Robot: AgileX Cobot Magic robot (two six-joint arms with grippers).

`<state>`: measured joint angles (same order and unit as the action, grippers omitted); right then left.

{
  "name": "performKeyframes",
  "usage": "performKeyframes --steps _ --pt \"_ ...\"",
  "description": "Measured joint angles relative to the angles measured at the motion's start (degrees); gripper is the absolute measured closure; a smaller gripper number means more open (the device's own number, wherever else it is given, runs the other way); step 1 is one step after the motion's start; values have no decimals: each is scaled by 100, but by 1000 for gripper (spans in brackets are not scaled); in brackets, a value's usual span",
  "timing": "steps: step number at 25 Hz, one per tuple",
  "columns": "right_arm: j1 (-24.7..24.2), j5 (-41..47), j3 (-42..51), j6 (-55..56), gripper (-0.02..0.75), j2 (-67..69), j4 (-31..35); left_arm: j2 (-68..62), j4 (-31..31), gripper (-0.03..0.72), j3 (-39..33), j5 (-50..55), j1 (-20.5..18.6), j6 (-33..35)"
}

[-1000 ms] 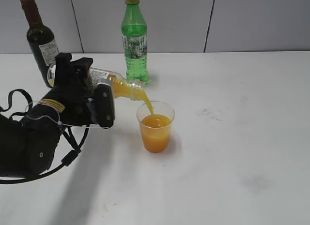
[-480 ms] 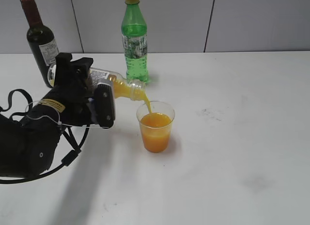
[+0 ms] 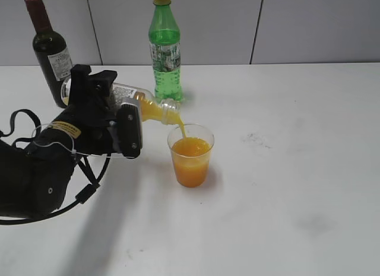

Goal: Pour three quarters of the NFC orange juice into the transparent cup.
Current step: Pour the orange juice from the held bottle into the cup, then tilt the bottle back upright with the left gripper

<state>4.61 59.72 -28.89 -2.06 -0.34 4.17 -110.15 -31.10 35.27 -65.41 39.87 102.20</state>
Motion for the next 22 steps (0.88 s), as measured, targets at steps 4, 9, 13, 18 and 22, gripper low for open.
performKeyframes --steps 4,9,13,18,22 --pt "0 0 0 0 147 0 0 0 6 218 0 -5 0 0" --pt "0 0 0 0 147 0 0 0 12 218 0 -112 0 -363" --pt "0 0 0 0 147 0 0 0 98 218 -21 -270 0 -1561" --pt "0 0 0 0 147 0 0 0 451 218 -63 -276 0 -3626" --pt "0 0 0 0 147 0 0 0 531 218 -75 -276 -13 -5193"
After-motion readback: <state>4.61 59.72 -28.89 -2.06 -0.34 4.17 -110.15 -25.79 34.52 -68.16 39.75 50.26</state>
